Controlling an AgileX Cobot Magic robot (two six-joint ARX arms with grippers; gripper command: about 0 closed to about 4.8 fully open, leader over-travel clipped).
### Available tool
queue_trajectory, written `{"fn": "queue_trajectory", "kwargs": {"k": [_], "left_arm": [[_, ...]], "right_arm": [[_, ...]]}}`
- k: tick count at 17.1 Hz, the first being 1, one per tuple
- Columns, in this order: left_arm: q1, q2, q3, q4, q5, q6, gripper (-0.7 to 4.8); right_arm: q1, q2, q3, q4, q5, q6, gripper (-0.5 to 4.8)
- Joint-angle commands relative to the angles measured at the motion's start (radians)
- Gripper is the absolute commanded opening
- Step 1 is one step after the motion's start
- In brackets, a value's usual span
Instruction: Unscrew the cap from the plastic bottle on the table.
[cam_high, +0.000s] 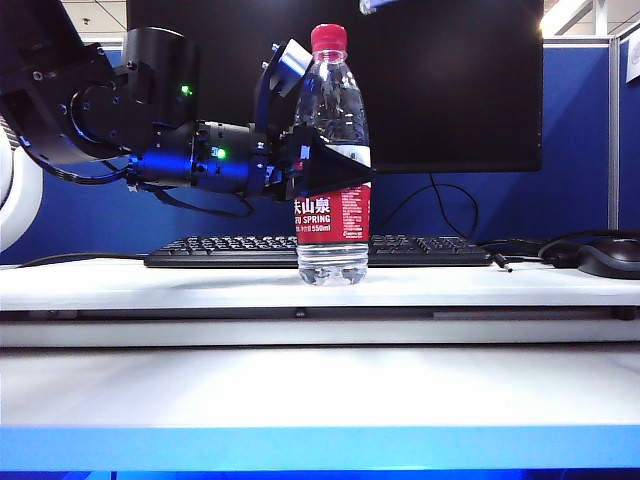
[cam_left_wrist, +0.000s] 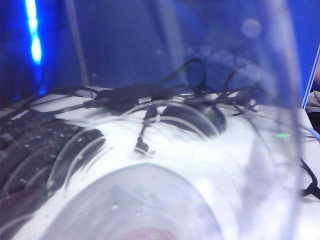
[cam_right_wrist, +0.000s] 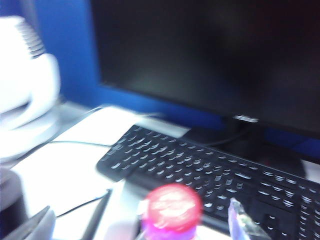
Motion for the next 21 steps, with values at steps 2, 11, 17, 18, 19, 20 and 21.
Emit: {"fn": "queue_trajectory", "kwargs": {"k": [2, 11, 17, 18, 19, 20, 21], "left_arm": [[0.001, 0.002, -0.001, -0.01, -0.003, 0.007, 2.36], [0.001, 0.002, -0.001, -0.01, -0.002, -0.002, 2.36], [0.001, 0.002, -0.001, -0.01, 0.005, -0.003, 2.36], [0.001, 0.002, -0.001, -0.01, 0.006, -0.003, 2.36], [0.001, 0.002, -0.001, -0.009, 0.005, -0.003, 2.36], [0.001, 0.002, -0.001, -0.009, 0.005, -0.003, 2.36], [0.001, 0.002, -0.001, -0.009, 0.005, -0.003, 2.36]], "right_arm": [[0.004, 0.047, 0.005, 0.05, 0.008, 0.037, 4.36], [-0.03, 0.084, 0.005, 0.102, 0.021, 0.072, 3.63], [-0.047, 0.106, 0.007, 0.139, 0.023, 0.079, 2.96], [-0.051, 0.106, 0.007, 0.139, 0.022, 0.079, 2.95], [-0.06, 0.106, 0.007, 0.135, 0.013, 0.082, 2.87], [-0.062, 0.111, 0.007, 0.137, 0.006, 0.087, 2.67], [-0.063, 0.118, 0.007, 0.141, -0.001, 0.087, 2.64]]}}
